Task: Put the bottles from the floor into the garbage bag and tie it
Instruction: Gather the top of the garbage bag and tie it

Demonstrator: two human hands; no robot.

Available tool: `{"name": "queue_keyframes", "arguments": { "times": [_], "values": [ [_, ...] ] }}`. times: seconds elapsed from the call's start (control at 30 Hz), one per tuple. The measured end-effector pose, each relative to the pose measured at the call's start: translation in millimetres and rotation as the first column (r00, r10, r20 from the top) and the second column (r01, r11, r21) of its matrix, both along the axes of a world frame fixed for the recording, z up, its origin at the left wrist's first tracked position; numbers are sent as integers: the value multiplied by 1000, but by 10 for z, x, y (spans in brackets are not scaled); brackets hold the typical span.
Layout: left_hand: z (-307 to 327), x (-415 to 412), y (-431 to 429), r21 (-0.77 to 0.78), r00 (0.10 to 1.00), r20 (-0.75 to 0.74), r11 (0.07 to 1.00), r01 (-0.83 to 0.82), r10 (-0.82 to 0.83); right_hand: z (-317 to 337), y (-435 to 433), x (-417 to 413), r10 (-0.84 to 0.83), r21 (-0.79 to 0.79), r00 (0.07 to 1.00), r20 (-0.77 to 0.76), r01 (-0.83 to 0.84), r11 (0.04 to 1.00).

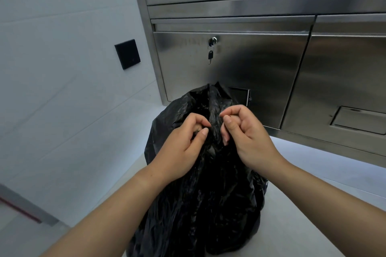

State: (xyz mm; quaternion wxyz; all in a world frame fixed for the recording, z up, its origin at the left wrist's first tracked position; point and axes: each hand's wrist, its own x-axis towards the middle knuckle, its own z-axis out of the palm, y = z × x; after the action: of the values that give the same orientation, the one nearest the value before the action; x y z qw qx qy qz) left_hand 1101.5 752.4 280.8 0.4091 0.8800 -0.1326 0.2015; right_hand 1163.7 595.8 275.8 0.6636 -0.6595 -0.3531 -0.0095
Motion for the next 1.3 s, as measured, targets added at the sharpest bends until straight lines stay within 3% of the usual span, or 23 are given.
{"name": "queue_keyframes", "arguments": {
  "times": [0.33, 0.7, 1.0, 1.13, 1.3],
  "values": [
    [-149, 4, 18, 42, 993, -103, 998, -46, 50, -133, -69, -50, -46, -234, 999, 11, 48, 971],
    [-159, 15, 56, -118, 994, -100, 992, -43, 32, -98, -37, -79, -49, -121, 986, -160, 30, 992],
    [-275, -69, 413, -125, 982, -188, 991, -52, 28, -156, -164, 59, -46, -24, 917, -395, 39, 999],
    [-285, -73, 422, -60, 987, -152, 996, -63, 54, -160, -206, 61, -126, -152, 971, -203, 96, 984],
    [-151, -72, 277, -106, 995, -84, 993, -61, 53, -25, -74, -70, -7, -61, 999, -42, 4, 998]
  ]
}}
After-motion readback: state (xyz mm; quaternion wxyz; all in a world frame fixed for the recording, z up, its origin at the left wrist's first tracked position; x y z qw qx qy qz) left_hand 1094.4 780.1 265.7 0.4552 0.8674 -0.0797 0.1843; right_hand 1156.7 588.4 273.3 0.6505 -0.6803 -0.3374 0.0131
